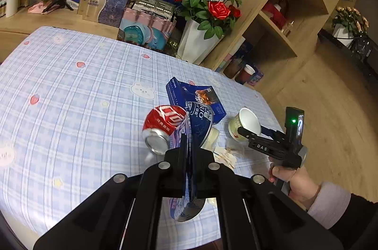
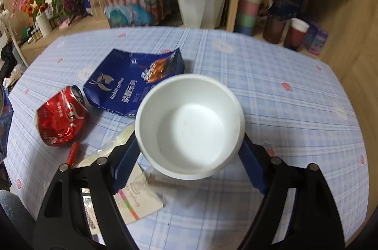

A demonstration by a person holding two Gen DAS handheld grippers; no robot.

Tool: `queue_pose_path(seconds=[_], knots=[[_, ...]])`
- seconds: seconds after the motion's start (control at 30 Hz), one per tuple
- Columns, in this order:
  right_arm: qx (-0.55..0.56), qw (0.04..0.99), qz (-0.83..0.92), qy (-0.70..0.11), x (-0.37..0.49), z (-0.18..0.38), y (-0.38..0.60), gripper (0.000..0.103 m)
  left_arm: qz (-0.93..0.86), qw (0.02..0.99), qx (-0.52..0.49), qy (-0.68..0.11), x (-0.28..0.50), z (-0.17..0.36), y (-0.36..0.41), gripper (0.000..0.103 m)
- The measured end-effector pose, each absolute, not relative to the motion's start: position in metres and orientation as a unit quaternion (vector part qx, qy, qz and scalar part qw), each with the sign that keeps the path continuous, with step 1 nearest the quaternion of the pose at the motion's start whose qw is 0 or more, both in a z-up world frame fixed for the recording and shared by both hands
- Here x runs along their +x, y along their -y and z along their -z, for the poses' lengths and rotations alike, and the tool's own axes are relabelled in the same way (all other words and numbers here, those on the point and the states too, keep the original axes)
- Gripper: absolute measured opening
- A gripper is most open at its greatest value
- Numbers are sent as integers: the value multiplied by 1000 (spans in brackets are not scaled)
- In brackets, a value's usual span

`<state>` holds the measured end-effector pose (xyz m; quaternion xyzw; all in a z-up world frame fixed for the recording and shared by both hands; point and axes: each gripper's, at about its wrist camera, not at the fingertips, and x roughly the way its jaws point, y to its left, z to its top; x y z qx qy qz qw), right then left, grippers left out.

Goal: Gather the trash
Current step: 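Grasp the white yogurt cup rim with the right gripper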

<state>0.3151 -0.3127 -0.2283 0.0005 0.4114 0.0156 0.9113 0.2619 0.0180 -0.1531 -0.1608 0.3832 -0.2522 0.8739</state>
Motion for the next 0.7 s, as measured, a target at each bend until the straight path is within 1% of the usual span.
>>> queue_pose_path(seconds=[0.37, 0.6, 0.7], knots=[[56, 926, -54, -369, 229, 191, 302, 79, 260, 876, -172, -368, 208, 138, -19, 4], [75, 924, -90, -364, 159, 187, 280, 79, 263, 874, -182, -366, 164, 137, -25, 4], [57, 923, -93, -368, 133, 189, 267, 79, 263, 873, -183, -367, 148, 138, -30, 4]])
